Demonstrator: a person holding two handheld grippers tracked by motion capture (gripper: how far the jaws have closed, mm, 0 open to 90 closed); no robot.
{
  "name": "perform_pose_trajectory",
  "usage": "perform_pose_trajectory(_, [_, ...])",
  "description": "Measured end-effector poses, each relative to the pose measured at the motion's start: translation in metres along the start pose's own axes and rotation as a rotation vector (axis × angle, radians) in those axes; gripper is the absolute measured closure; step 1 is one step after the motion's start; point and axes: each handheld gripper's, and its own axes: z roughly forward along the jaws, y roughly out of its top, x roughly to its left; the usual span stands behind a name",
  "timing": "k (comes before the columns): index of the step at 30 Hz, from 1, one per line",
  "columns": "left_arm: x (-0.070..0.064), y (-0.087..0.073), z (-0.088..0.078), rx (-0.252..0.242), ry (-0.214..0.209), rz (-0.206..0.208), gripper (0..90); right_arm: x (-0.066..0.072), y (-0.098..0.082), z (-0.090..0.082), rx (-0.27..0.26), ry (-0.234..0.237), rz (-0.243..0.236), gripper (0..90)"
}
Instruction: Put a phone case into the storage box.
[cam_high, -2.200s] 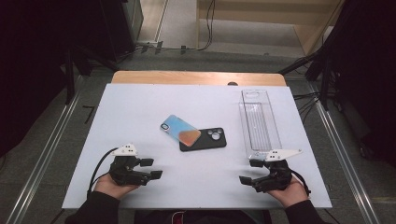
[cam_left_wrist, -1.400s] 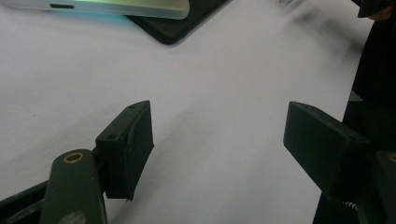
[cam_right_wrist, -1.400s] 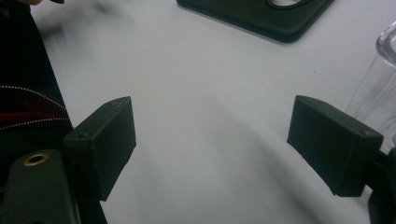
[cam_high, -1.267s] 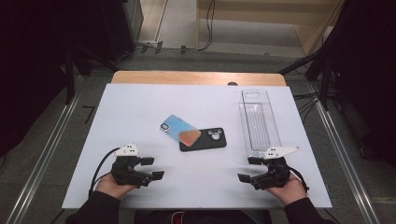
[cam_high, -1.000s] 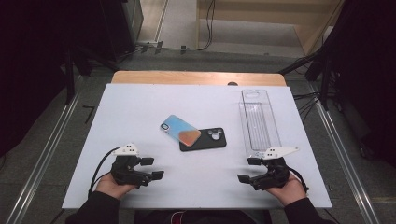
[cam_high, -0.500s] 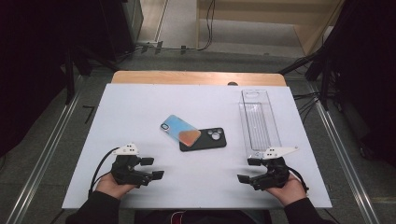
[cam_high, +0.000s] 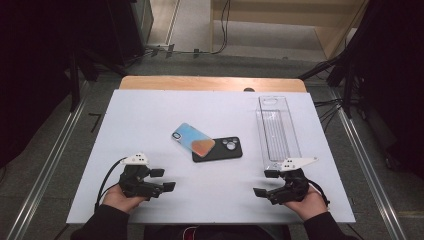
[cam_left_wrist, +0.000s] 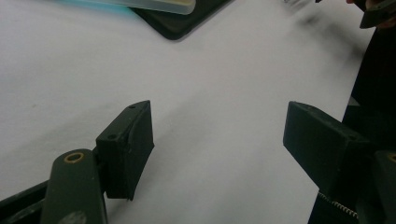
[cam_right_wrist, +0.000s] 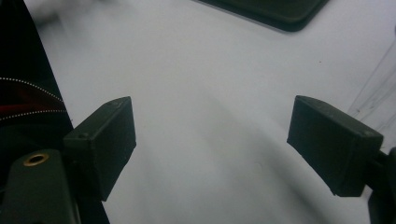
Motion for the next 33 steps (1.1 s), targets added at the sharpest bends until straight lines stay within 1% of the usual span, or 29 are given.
perform_pose_trajectory(2, [0.001, 0.0, -0.001, -0.002, 0.009, -0.007, 24.9, 0.002, 0.002, 0.001, -0.007, -0.007, 0.0, 13.5])
perform_pose_trajectory(4, [0.002, 0.0, -0.002, -0.01, 0.013, -0.016, 24.9, 0.004, 0.004, 0.0, -0.011, -0.002, 0.012, 13.4])
perform_pose_trajectory(7, [0.003, 0.0, -0.002, -0.015, 0.019, -0.018, 24.8, 0.01, 0.009, 0.0, -0.016, -0.009, 0.021, 13.4])
perform_pose_trajectory(8, [0.003, 0.0, -0.002, -0.015, 0.021, -0.017, 24.8, 0.012, 0.01, 0.001, -0.017, -0.015, 0.02, 13.4])
perform_pose_trajectory(9, [0.003, 0.0, -0.002, -0.014, 0.021, -0.018, 24.9, 0.016, 0.012, 0.002, -0.024, -0.017, 0.005, 13.4])
perform_pose_trajectory(11, [0.003, 0.0, -0.002, -0.014, 0.021, -0.018, 24.8, 0.018, 0.013, 0.002, -0.026, -0.017, 0.004, 13.4])
perform_pose_trajectory(13, [0.003, 0.0, -0.002, -0.013, 0.024, -0.016, 24.9, 0.022, 0.017, 0.005, -0.032, -0.02, 0.004, 13.4])
perform_pose_trajectory(15, [0.003, 0.0, -0.002, -0.013, 0.023, -0.017, 24.8, 0.023, 0.018, 0.006, -0.031, -0.018, 0.006, 13.4])
perform_pose_trajectory(19, [0.003, 0.0, -0.002, -0.012, 0.031, -0.014, 24.8, 0.028, 0.025, 0.01, -0.036, -0.008, 0.005, 13.4])
perform_pose_trajectory(20, [0.003, 0.0, -0.002, -0.011, 0.033, -0.014, 24.8, 0.031, 0.028, 0.013, -0.04, 0.008, 0.001, 13.4])
perform_pose_trajectory(21, [0.003, 0.0, -0.002, -0.009, 0.035, -0.015, 24.8, 0.031, 0.028, 0.013, -0.04, 0.008, 0.001, 13.4])
perform_pose_trajectory(22, [0.003, 0.0, -0.002, -0.009, 0.037, -0.015, 24.8, 0.034, 0.031, 0.017, -0.038, 0.015, -0.005, 13.4])
perform_pose_trajectory(25, [0.003, 0.0, -0.002, -0.008, 0.035, -0.016, 24.8, 0.035, 0.035, 0.02, -0.031, 0.013, -0.009, 13.4])
perform_pose_trajectory(27, [0.003, 0.0, -0.002, -0.008, 0.033, -0.015, 24.9, 0.036, 0.039, 0.023, -0.025, 0.014, -0.002, 13.4])
perform_pose_trajectory(31, [0.003, 0.0, -0.002, -0.01, 0.03, -0.018, 24.8, 0.038, 0.046, 0.027, -0.032, 0.015, -0.002, 13.4])
perform_pose_trajectory(33, [0.003, 0.0, -0.003, -0.011, 0.028, -0.017, 24.8, 0.041, 0.052, 0.03, -0.028, 0.005, -0.023, 13.3])
